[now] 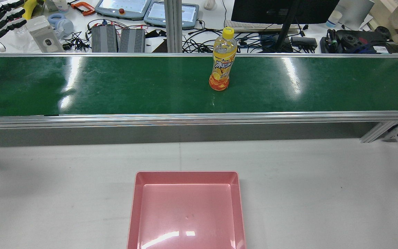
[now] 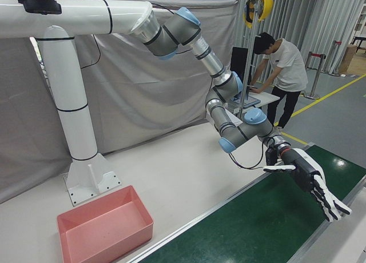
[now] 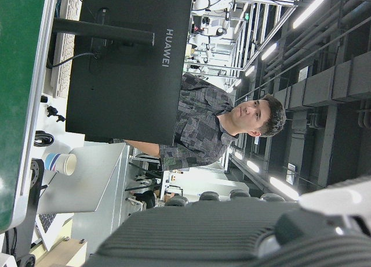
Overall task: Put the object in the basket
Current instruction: 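Move the left hand over the conveyor toward the juice bottle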
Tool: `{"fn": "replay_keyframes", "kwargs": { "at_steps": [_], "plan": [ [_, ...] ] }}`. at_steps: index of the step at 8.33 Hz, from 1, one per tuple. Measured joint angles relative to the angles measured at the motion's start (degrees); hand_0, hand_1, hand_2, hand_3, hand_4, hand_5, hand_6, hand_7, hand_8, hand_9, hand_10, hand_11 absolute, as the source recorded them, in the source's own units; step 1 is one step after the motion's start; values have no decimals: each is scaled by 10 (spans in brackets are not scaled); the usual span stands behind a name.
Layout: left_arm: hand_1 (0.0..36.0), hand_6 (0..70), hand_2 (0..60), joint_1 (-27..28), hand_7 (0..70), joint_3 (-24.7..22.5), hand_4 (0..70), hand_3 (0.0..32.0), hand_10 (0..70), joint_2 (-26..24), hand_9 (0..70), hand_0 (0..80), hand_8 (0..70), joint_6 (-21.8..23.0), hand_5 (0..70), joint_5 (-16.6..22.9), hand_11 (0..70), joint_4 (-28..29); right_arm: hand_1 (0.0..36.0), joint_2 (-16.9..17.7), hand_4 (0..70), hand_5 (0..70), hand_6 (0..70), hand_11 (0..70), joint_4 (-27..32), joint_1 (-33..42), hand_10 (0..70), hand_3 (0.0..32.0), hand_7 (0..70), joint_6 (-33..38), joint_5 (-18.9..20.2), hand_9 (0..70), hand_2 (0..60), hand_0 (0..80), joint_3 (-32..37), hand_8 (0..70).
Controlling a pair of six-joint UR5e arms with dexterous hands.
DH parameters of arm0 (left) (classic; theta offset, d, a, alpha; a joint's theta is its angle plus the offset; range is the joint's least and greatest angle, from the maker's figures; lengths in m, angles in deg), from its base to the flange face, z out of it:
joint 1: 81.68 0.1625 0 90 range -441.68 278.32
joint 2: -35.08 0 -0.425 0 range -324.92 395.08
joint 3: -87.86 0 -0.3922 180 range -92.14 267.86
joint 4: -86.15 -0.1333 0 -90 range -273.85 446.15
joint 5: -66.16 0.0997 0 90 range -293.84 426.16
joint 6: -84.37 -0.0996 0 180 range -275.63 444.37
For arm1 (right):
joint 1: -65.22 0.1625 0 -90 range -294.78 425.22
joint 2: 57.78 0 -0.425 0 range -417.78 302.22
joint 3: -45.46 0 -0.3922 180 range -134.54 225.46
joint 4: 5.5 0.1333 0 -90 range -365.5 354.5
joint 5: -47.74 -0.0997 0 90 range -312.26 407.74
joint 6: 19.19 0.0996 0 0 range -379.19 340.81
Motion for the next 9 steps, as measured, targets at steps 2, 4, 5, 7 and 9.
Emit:
{"fn": "replay_keyframes", "kwargs": {
  "at_steps": [2, 4, 5, 7, 9],
  "plan": [
    [55, 0, 0, 0, 0, 0, 170, 0, 63, -1, 87, 521, 45, 0, 90, 0, 103, 0, 0, 0, 0, 0, 0, 0, 0, 0, 0, 0, 0, 0, 0, 0, 0, 0, 0, 0],
    [53, 0, 0, 0, 0, 0, 167, 0, 64, -8, 90, 518, 47, 0, 83, 0, 104, -4, 0, 0, 0, 0, 0, 0, 0, 0, 0, 0, 0, 0, 0, 0, 0, 0, 0, 0],
    [53, 0, 0, 0, 0, 0, 165, 0, 61, -10, 91, 517, 49, 0, 88, 0, 100, -5, 0, 0, 0, 0, 0, 0, 0, 0, 0, 0, 0, 0, 0, 0, 0, 0, 0, 0],
    [52, 0, 0, 0, 0, 0, 171, 0, 62, -10, 90, 515, 47, 0, 85, 0, 100, -6, 0, 0, 0, 0, 0, 0, 0, 0, 0, 0, 0, 0, 0, 0, 0, 0, 0, 0],
    [52, 0, 0, 0, 0, 1, 168, 0, 63, -11, 88, 514, 46, 0, 88, 0, 102, -6, 0, 0, 0, 0, 0, 0, 0, 0, 0, 0, 0, 0, 0, 0, 0, 0, 0, 0]
  ]
}}
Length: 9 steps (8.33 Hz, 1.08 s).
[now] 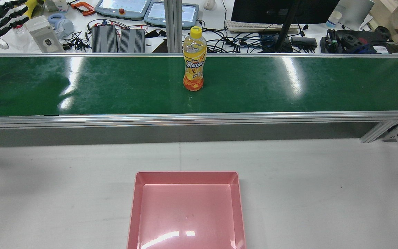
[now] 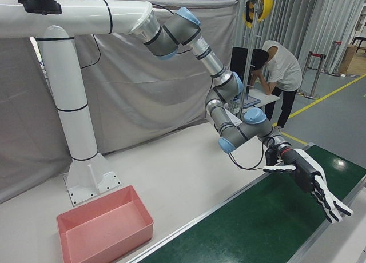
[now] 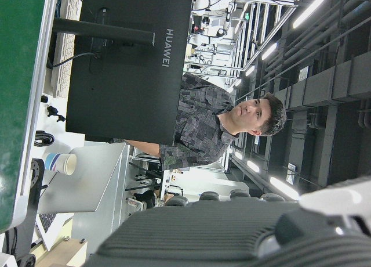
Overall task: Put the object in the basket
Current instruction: 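Move the left hand over the conveyor toward the juice bottle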
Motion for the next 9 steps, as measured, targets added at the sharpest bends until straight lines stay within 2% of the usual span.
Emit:
{"fn": "replay_keyframes", "kwargs": {
  "at_steps": [4, 9],
  "plan": [
    [61, 0, 0, 12, 0, 2, 154, 0, 63, -8, 82, 514, 41, 0, 79, 0, 103, 0, 0, 0, 0, 0, 0, 0, 0, 0, 0, 0, 0, 0, 0, 0, 0, 0, 0, 0],
    [63, 0, 0, 72, 0, 2, 158, 0, 59, -69, 85, 517, 44, 0, 91, 0, 97, -22, 0, 0, 0, 0, 0, 0, 0, 0, 0, 0, 0, 0, 0, 0, 0, 0, 0, 0]
  ]
}}
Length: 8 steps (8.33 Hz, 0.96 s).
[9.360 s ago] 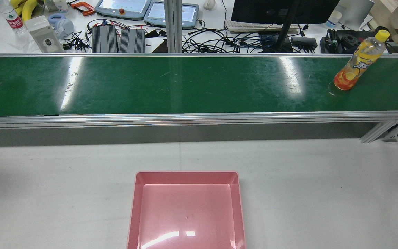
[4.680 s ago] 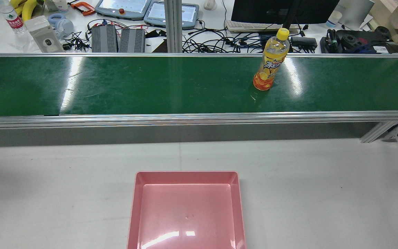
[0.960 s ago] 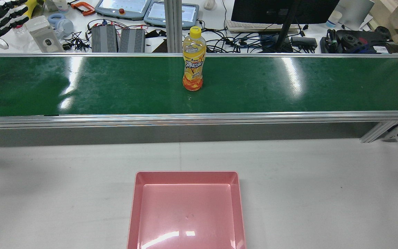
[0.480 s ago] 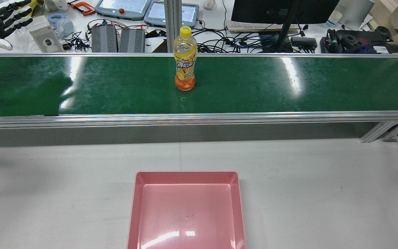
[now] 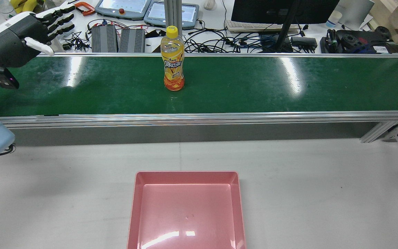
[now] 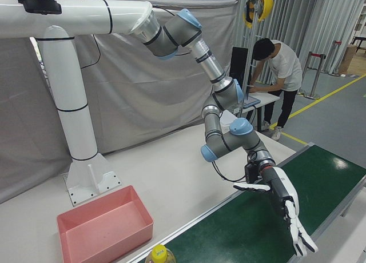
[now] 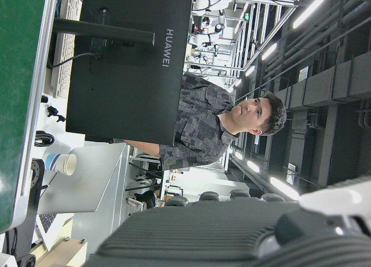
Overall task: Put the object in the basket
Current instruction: 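Move the left hand over the conveyor toward the juice bottle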
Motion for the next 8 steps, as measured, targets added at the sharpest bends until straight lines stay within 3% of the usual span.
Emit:
{"fn": "replay_keyframes", "kwargs": {
  "at_steps": [8],
  "plan": [
    [59, 0, 0, 42, 0, 48, 150, 0, 60, -83, 66, 513, 30, -1, 76, -1, 99, -12, 0, 0, 0, 0, 0, 0, 0, 0, 0, 0, 0, 0, 0, 0, 0, 0, 0, 0]
  ]
}}
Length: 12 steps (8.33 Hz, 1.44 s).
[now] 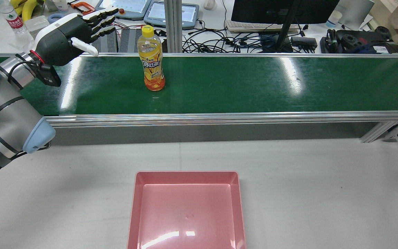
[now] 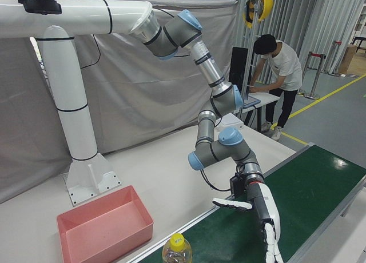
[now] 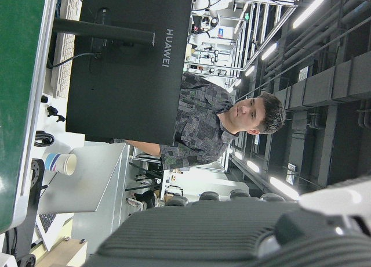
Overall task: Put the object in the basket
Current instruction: 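Move the left hand over the conveyor toward the juice bottle, then close the left hand's fingers around the juice bottle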
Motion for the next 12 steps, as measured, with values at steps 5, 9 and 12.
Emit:
{"fn": "replay_keyframes", "kwargs": {
  "at_steps": [5, 9, 12],
  "plan": [
    [58, 0, 0, 42, 0, 13, 153, 0, 58, -16, 70, 513, 33, -5, 76, 0, 96, 3, 0, 0, 0, 0, 0, 0, 0, 0, 0, 0, 0, 0, 0, 0, 0, 0, -1, 0],
    [82, 0, 0, 48, 0, 13, 166, 0, 68, -28, 90, 508, 48, -6, 105, 0, 111, 3, 0, 0, 0, 0, 0, 0, 0, 0, 0, 0, 0, 0, 0, 0, 0, 0, -1, 0],
    [178, 200, 127, 49, 351, 13, 529, 0, 449, -33, 478, 583, 328, -6, 426, 0, 642, 1, 0, 0, 0, 0, 0, 0, 0, 0, 0, 0, 0, 0, 0, 0, 0, 0, -1, 0]
  ]
}}
